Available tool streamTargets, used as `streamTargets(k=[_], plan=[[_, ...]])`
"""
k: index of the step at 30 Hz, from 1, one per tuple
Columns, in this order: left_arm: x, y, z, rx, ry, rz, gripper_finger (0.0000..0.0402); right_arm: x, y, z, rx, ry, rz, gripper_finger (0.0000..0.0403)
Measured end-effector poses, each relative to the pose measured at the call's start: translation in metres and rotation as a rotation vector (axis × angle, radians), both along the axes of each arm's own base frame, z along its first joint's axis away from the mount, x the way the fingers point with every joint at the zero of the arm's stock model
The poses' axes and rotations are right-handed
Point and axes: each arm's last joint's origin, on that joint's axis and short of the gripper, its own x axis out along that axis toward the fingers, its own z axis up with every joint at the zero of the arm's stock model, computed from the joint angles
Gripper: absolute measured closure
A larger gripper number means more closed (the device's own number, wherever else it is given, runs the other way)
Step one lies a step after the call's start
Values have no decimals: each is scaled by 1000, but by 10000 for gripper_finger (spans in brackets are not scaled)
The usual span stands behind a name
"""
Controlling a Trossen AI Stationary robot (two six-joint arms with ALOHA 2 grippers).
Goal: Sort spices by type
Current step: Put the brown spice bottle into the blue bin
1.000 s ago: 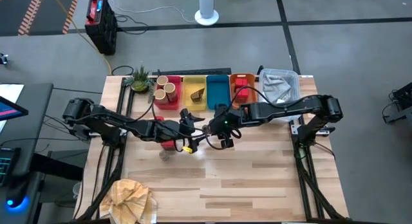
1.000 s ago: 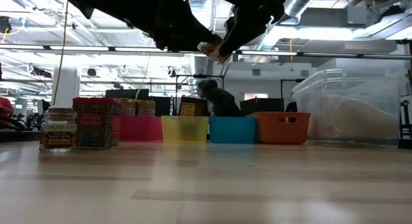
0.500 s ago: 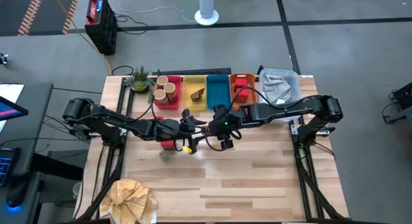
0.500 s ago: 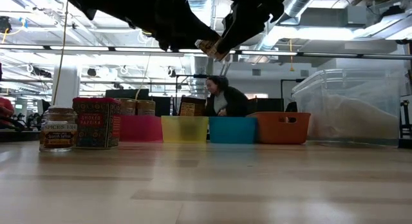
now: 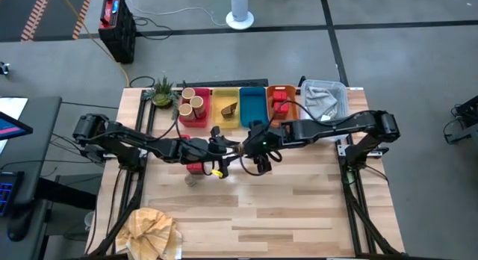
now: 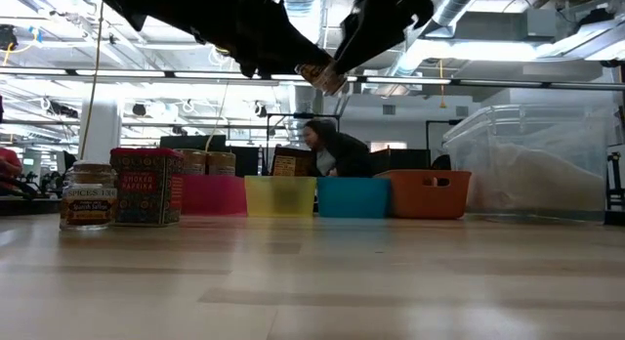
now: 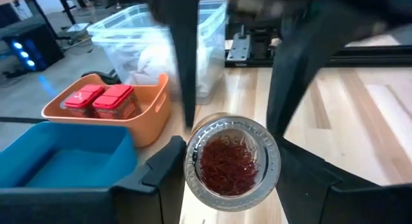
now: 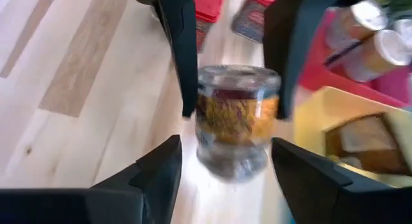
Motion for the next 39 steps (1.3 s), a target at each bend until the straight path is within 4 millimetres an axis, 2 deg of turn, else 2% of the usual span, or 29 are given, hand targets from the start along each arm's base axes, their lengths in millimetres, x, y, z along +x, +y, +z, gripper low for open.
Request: streamTargets(k=[4,7,9,11,16,20,23,27,34,39], plan=[[0,9,-2,7,22,26,217,-15,-1,19,-73,-27,-13,137],[0,23,-5,2,48,59,217,-25,0,31,-182,-55,-65,137],[-2,35,-9,-28,7,45,217,-30,2,33,-251,-81,-89,137],[-9,45,-19,-84,-66,6,217,-36,5,28,-282,-108,-100,137],[-35,61,-39,-194,-286,-65,217,-48,10,0,-281,-208,-99,137],[-44,65,-38,-243,-390,-112,211,-43,14,-15,-349,-336,-54,137],[-43,65,-36,-262,-399,-127,211,-30,16,-25,-436,-358,0,136],[-40,62,-24,-295,-458,-234,212,-18,19,-31,-541,-388,60,136],[-38,57,-17,-314,-498,-302,211,-18,29,-19,-583,-483,58,136],[-38,55,-14,-309,-522,-315,211,-17,33,-18,-620,-503,81,136]])
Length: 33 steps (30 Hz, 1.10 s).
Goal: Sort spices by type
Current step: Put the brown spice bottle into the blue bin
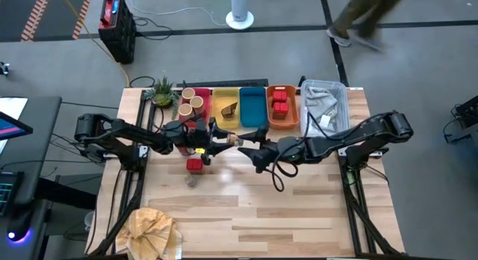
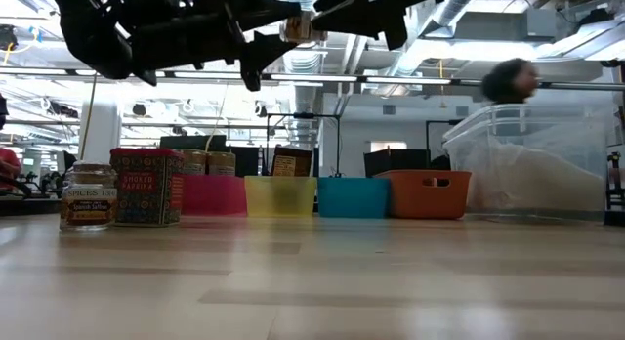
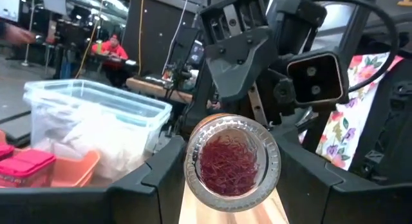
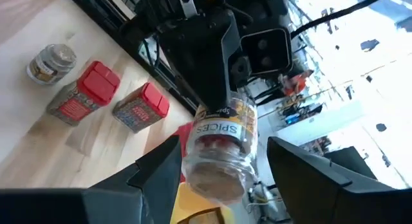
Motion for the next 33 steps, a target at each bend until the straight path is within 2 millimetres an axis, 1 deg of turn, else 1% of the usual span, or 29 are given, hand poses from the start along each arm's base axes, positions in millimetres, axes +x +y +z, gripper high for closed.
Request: streamTargets(k=[8,16,20,27,33], plan=[[-1,0,5,1,-51,2,211,1,-1,2,-21,-21,-1,136],[-1,-6,5,5,-54,-8,211,2,-9,2,18,-32,-22,142],[-1,-6,6,10,-61,-10,210,3,-10,2,24,-33,4,158],[-1,-6,6,11,-64,-11,208,3,-10,2,28,-36,16,213],[-1,-6,5,24,-46,-7,206,3,-10,2,25,-32,18,212]])
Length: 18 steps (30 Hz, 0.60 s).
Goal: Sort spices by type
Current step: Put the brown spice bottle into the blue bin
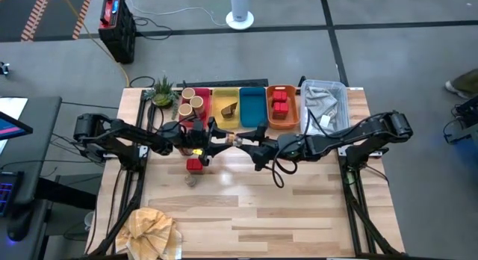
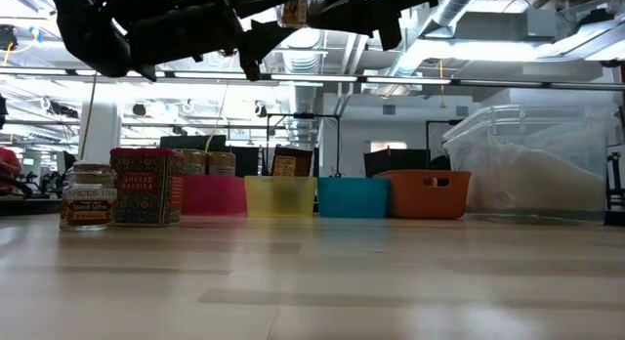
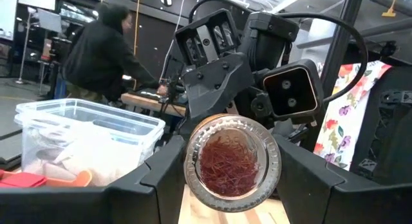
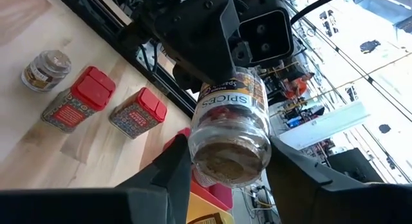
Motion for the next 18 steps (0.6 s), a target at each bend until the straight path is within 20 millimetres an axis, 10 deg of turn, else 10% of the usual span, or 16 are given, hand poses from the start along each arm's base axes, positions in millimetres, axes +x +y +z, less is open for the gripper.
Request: streamTargets(k=[18], plan=[[3,3,-10,-1,94,87,144,0,-1,2,41,-22,-8,213]])
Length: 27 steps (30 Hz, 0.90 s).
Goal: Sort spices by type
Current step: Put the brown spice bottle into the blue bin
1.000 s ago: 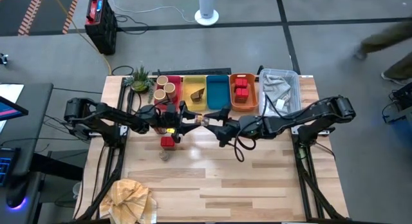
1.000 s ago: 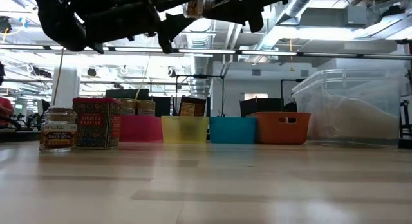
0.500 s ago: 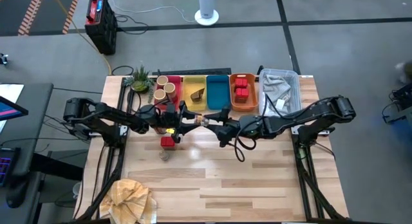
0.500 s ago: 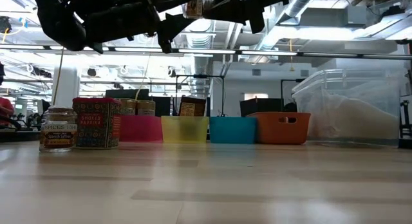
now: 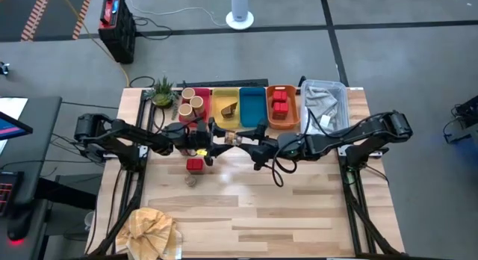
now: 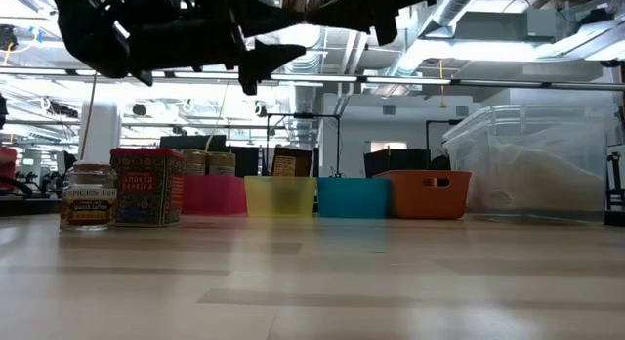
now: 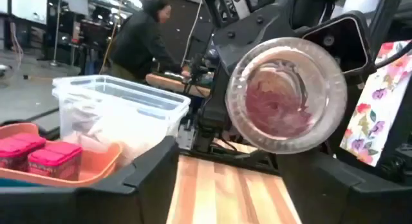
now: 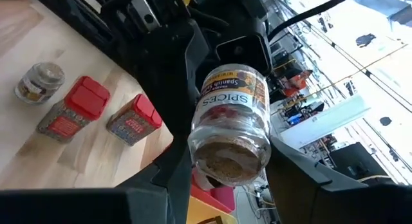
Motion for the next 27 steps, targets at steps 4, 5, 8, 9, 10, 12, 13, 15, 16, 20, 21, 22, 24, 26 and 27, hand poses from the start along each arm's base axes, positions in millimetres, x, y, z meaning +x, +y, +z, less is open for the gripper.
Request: streamTargets(k=[4,5,8,9,10,12,13,15,16,20,21,22,24,26,27], plan=[[0,0,-1,0,9,5,102,0,0,-2,-2,15,-10,215],[0,0,-1,4,9,9,93,0,-1,-2,3,12,-22,216],[-2,1,1,13,21,40,70,0,-7,-1,28,1,-73,225],[-3,1,3,17,28,50,66,0,-11,-1,41,-1,-86,230],[-4,1,4,24,38,61,65,0,-14,-2,50,2,-100,237],[-6,2,5,47,62,79,64,0,-21,-4,64,19,-122,247],[-7,2,5,54,78,87,64,0,-25,-6,78,28,-123,253],[-7,3,4,54,103,102,67,0,-29,-8,111,43,-108,264],[-7,4,3,53,113,104,69,0,-30,-9,123,50,-104,271],[-7,5,-4,25,184,105,78,-2,-26,-16,145,114,-107,292],[-7,5,-7,2,216,102,79,-3,-24,-19,148,149,-113,296],[-7,5,-11,-14,252,100,80,-5,-22,-23,151,185,-123,299],[-7,5,-15,-21,289,100,81,-8,-18,-29,170,243,-143,303],[-8,5,-16,-30,302,127,81,-11,-17,-34,219,279,-166,307],[-8,6,-17,-44,320,149,81,-13,-19,-37,255,294,-187,310]])
